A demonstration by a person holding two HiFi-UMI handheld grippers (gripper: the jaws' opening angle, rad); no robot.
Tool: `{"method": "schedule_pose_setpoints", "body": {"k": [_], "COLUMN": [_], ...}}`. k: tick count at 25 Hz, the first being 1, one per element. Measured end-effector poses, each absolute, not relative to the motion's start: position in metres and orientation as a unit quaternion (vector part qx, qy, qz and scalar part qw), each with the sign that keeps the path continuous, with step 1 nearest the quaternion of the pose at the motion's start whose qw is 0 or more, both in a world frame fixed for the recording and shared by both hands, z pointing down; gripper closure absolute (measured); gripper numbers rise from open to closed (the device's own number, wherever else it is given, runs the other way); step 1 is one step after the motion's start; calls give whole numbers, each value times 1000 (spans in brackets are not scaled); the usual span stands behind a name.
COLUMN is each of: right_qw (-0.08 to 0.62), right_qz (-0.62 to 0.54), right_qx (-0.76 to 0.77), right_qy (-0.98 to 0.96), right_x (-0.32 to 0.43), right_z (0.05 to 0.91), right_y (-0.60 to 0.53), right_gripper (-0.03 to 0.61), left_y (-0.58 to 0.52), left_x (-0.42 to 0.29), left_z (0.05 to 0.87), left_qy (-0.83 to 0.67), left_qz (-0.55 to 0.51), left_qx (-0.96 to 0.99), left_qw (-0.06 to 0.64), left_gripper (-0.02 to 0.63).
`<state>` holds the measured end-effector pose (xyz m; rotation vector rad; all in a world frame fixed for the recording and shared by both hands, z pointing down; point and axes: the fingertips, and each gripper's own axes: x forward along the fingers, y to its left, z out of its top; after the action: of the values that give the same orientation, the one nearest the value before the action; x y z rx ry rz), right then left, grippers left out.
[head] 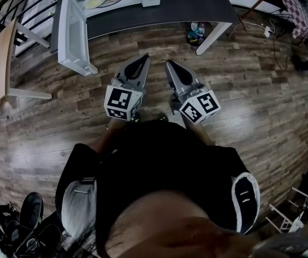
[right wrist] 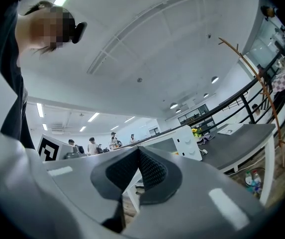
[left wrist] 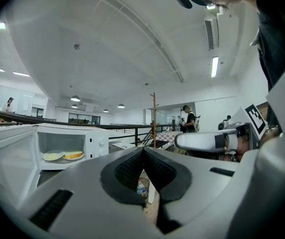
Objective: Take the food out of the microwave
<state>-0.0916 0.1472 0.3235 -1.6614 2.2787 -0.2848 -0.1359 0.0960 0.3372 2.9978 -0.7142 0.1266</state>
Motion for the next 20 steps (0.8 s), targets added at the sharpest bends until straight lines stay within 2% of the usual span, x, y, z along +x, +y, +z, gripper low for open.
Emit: {"method": "schedule_pose_setpoints", "body": {"k": [20], "right_qw": [144], "right_qz": [-98], "right_qx": [-576], "right_qy": [799], "right_x": [-114], "right_z": [323], "right_y": [131], "right_gripper": [580], "left_y": [86], "left_x": [-151], "left_z": [339], "left_qy": [-225], "left_qz": [44], "left_qx": [973], "left_qw": [32], "left_gripper": [606]}}
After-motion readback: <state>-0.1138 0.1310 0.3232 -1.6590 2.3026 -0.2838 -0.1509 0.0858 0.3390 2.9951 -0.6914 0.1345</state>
